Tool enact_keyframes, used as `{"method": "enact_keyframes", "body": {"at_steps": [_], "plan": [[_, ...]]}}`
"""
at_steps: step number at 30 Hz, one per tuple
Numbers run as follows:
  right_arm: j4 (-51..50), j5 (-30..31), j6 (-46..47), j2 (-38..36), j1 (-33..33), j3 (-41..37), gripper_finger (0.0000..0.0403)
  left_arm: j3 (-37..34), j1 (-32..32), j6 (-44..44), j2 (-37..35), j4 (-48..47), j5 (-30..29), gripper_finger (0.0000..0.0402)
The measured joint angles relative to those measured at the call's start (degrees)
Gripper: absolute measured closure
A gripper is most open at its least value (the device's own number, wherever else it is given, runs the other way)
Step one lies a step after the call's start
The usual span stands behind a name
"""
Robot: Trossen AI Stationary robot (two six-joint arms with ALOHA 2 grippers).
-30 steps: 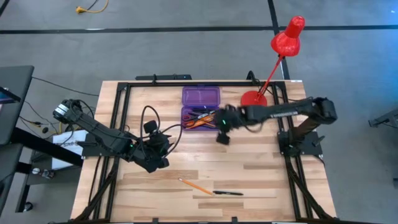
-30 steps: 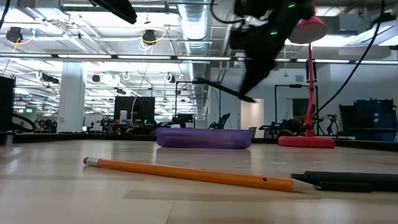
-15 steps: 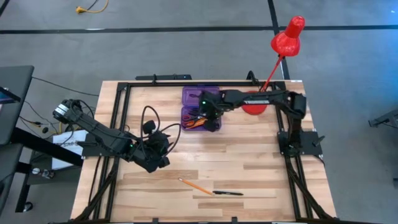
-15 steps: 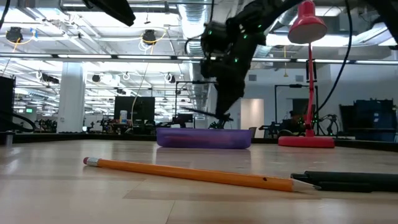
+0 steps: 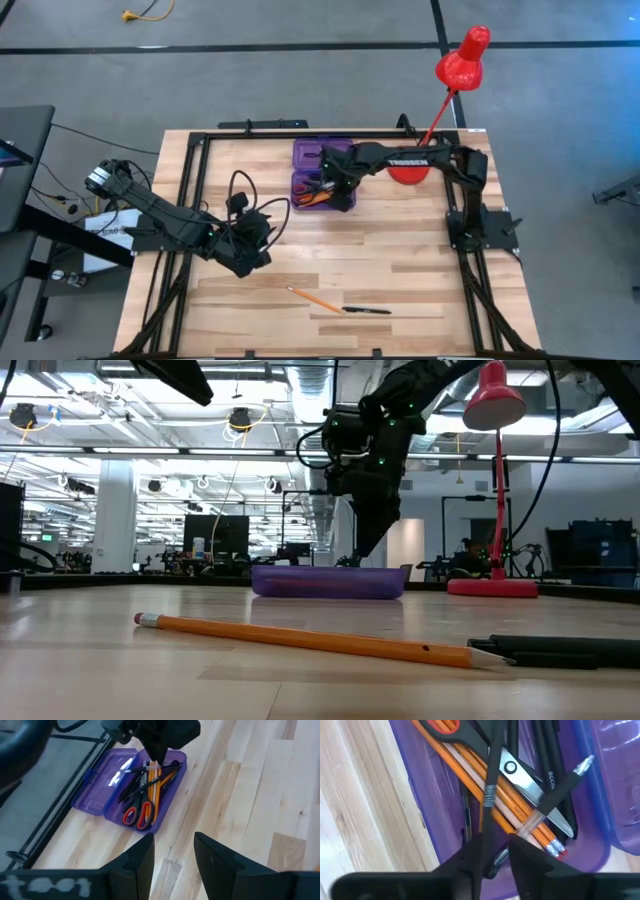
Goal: Pick & place school supplies into a supply box
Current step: Put the black pen into the purple supply box, then put the yellow pencil into the purple supply box
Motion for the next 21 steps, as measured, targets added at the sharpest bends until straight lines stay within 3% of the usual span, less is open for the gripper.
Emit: {"method": "enact_keyframes", "body": {"at_steps": [5, 11, 16, 21], "plan": [[-1.0, -0.4, -0.1, -1.9, 0.3, 0.0, 0.026, 0.0, 0.0, 2.7, 0.0, 0.0, 1.8, 0.0274], [-0.3, -1.5, -2.5, -10.4, 4.7, -1.9, 0.0215, -1.8, 1.9, 16.9, 3.4, 2.4, 14.8, 0.0274], [-0.5, -0.2, -1.1, -19.3, 10.5, -5.2, 0.021, -10.9, 4.6, 23.8, 5.4, 21.3, 31.0, 0.0274], [-1.3, 5.1, 4.9, -28.3, 17.7, -9.5, 0.0221, -15.9, 5.3, 26.8, 8.6, 30.2, 36.1, 0.0274]]}}
